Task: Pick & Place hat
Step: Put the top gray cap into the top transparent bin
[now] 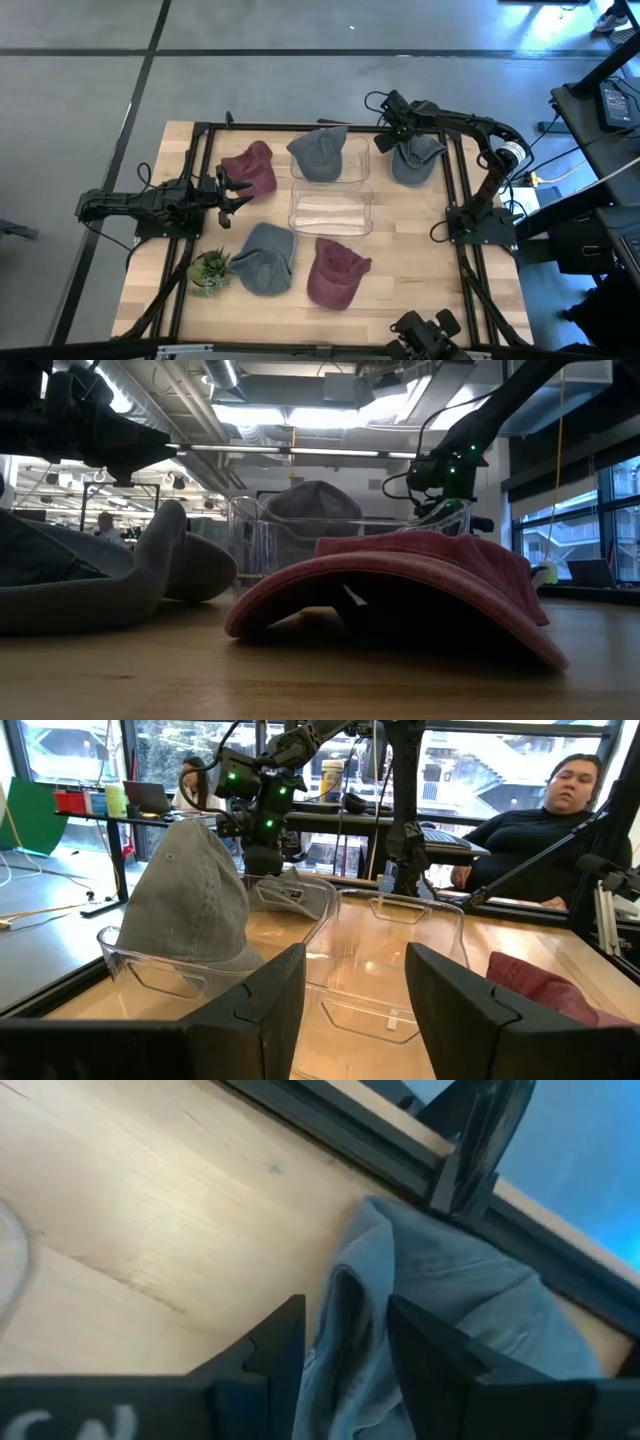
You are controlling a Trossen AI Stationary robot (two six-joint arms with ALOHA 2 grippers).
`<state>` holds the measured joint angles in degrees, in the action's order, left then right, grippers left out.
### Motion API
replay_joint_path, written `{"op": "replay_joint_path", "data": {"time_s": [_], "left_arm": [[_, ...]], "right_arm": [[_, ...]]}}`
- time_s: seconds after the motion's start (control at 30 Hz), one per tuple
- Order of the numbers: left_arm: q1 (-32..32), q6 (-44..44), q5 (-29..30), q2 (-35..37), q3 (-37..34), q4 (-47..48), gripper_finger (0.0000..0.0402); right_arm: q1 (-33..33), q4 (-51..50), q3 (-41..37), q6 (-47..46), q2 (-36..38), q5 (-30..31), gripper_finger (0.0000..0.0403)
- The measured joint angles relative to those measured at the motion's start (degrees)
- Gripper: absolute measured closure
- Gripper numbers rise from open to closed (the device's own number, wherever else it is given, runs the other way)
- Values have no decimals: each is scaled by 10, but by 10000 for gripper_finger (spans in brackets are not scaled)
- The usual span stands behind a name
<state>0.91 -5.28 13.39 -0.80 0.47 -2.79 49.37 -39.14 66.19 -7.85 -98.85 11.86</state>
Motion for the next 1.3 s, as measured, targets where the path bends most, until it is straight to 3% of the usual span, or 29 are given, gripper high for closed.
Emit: {"op": "replay_joint_path", "data": {"time_s": [0.1,0.27,0.57,0.87,1.13,1.3], "left_arm": [[0,0,0,0,0,0,233],[0,0,0,0,0,0,233],[0,-1,0,0,0,0,233],[-1,-27,-15,-14,0,-74,233],[-1,28,-58,-139,52,-176,233],[-1,37,-67,-297,147,-180,233]], "right_arm": [[-6,3,0,18,0,18,293],[-16,0,0,46,0,16,385],[-54,-54,0,62,42,21,396],[-153,-200,0,66,223,16,398],[-294,-260,44,34,421,-21,399],[-364,-181,58,62,498,-118,399]]}}
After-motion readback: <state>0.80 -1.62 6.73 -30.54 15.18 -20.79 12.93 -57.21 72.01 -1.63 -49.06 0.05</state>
